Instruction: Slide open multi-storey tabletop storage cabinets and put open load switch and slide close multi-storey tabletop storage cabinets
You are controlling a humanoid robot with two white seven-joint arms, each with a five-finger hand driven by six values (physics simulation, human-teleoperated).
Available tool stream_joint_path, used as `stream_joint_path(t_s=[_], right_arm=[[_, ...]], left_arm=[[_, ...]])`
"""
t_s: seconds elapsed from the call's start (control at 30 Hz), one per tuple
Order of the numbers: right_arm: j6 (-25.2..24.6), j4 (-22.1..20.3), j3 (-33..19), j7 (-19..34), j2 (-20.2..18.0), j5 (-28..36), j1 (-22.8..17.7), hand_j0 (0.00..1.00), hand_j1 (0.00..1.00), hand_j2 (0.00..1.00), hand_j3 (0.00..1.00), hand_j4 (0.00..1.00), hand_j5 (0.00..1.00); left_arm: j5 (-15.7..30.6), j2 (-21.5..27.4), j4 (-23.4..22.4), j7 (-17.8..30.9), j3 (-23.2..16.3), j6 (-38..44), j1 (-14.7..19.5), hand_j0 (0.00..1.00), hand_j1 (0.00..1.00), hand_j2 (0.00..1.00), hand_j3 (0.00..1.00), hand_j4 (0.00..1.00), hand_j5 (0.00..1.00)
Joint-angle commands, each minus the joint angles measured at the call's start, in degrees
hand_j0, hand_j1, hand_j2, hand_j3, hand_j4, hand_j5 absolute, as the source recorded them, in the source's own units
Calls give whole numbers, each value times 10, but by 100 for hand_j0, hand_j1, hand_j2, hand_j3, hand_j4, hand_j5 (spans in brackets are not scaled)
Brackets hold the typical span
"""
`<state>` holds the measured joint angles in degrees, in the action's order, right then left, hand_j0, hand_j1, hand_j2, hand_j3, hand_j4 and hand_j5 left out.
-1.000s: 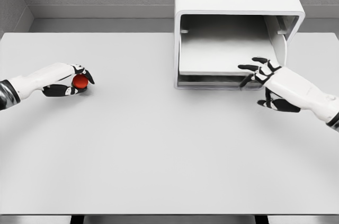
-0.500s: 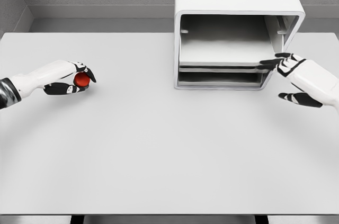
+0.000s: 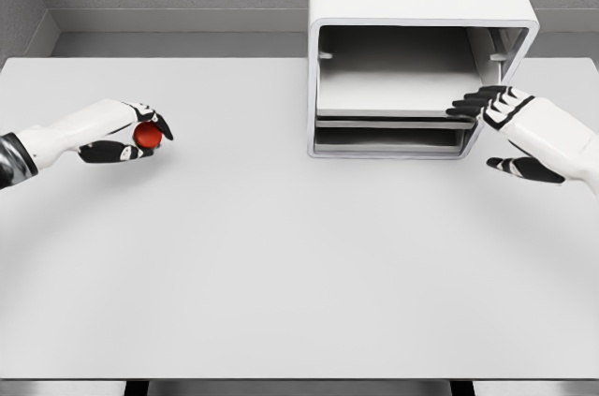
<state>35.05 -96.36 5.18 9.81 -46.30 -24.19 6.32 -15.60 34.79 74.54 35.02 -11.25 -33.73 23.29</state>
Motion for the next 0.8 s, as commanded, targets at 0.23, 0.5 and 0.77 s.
stream_joint_path(t_s=[0.23,0.5,0.77], right_arm=[[0,4,60,0,38,-12,40,86,86,86,86,86,86],[0,28,96,-1,55,-19,76,88,88,88,88,88,88],[0,58,117,-1,73,-31,94,89,89,89,89,89,89]], left_arm=[[7,-1,7,0,15,2,-4,53,53,53,53,53,53],[8,-2,23,0,18,2,-6,53,53,53,53,53,53],[10,-3,59,0,17,1,-9,53,53,53,53,53,53]])
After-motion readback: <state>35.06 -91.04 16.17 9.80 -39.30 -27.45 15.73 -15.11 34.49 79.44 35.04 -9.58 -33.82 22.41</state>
